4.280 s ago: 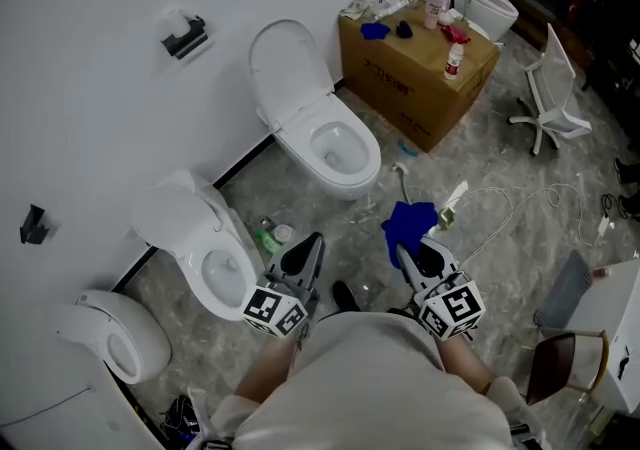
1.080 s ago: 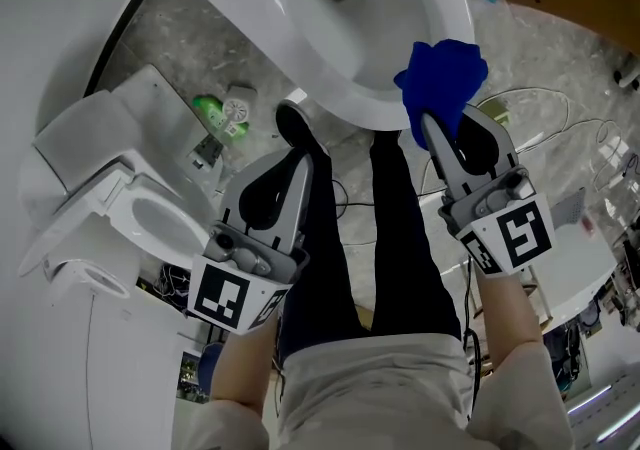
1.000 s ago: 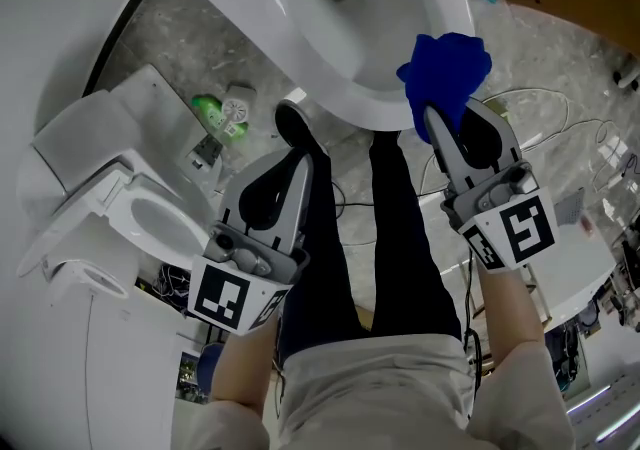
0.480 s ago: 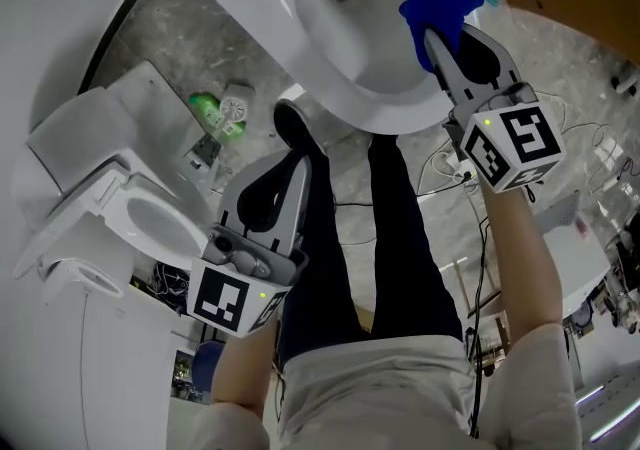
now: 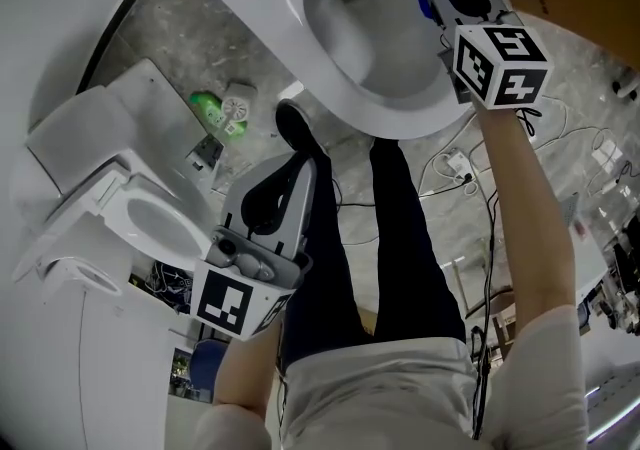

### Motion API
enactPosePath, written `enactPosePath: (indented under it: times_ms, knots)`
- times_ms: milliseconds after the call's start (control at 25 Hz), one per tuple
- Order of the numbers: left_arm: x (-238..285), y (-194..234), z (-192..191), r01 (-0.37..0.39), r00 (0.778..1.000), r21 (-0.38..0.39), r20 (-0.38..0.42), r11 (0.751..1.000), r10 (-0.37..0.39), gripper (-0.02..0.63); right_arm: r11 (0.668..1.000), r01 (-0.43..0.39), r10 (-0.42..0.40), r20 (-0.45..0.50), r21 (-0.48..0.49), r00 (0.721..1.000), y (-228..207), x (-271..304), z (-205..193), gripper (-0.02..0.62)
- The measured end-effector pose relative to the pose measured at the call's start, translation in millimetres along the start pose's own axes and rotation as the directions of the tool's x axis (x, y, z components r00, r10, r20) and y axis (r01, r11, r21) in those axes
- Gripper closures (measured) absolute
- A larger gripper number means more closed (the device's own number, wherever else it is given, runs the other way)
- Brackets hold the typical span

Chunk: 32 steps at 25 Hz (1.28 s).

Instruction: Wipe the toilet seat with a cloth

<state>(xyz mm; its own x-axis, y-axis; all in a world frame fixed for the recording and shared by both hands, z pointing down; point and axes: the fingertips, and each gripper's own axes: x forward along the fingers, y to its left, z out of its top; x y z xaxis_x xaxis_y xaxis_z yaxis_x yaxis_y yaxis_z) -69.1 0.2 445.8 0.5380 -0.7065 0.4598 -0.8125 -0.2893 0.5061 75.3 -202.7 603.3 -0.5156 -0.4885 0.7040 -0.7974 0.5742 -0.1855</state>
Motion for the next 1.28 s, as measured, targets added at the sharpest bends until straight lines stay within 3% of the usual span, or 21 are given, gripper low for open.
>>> enactPosePath:
  times_ms: [320, 560, 1280]
  knots:
    - [-3, 7, -5, -0.005, 1.000, -0.013, -0.006, 1.000, 0.005, 0.597, 0.997, 0.016, -0.013, -0.043, 0.078, 0.999, -13, 27, 4, 0.541]
    - [-5, 10, -3, 0.001, 1.000, -0.013, 0.005, 1.000, -0.001, 0.597, 1.000, 0.001, -0.003, -0.084, -0.017, 0.996, -8, 35, 4, 0.541]
    - [-10, 17, -5, 0.002, 1.000, -0.027, 0.014, 1.000, -0.002, 0.597, 1.000, 0.020, -0.020, -0.097, 0.007, 0.995, -14, 44, 4, 0.541]
